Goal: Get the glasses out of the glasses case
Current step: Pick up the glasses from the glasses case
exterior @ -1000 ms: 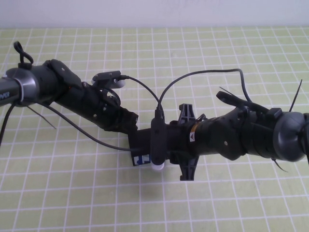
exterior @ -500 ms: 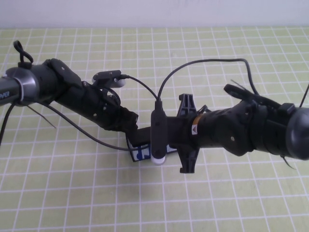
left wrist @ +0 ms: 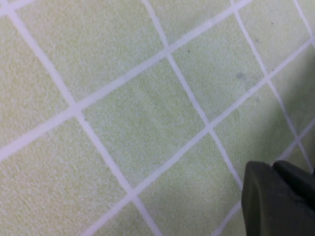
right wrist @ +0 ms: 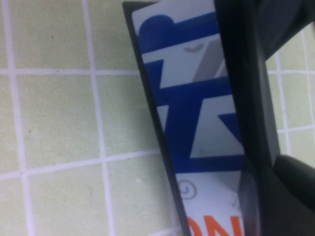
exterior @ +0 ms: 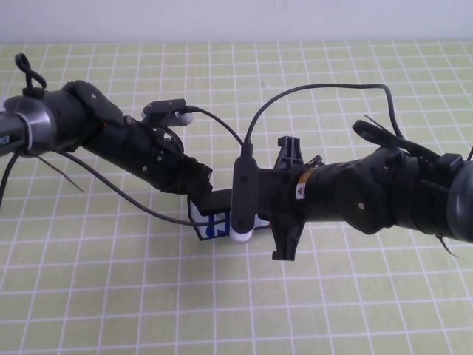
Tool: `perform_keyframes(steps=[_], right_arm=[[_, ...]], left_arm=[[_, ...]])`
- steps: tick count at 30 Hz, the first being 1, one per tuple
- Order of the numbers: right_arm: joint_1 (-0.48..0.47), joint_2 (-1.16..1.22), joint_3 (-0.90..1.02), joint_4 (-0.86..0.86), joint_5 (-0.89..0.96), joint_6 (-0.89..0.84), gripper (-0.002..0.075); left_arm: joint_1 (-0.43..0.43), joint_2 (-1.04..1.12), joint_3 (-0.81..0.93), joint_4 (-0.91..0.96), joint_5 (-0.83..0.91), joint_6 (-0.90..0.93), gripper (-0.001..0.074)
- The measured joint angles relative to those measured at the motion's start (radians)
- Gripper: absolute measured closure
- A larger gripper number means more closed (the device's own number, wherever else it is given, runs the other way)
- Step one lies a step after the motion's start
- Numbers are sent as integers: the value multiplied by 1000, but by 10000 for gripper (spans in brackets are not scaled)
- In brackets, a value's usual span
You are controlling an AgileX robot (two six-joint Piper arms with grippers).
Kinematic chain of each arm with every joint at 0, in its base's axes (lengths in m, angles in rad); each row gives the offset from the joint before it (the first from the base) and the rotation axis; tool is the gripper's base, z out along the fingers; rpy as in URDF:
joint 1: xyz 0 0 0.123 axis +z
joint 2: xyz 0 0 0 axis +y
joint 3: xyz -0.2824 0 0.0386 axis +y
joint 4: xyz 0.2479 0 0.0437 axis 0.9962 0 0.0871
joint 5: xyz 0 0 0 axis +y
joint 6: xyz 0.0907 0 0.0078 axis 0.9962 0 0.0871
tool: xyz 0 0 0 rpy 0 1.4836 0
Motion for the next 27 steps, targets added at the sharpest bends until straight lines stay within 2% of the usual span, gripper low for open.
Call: perform_keyframes(steps=[14,22,27], right_arm=[[0,49,-8,25,25,0,718],[0,62,-8,25,20,0,670],[0,62,-8,25,20,0,666]], left_arm=[[0,0,0,1,-63,35,739],[0,4,0,-44,-106,80,739],[0,10,0,-46,-103,82,739]])
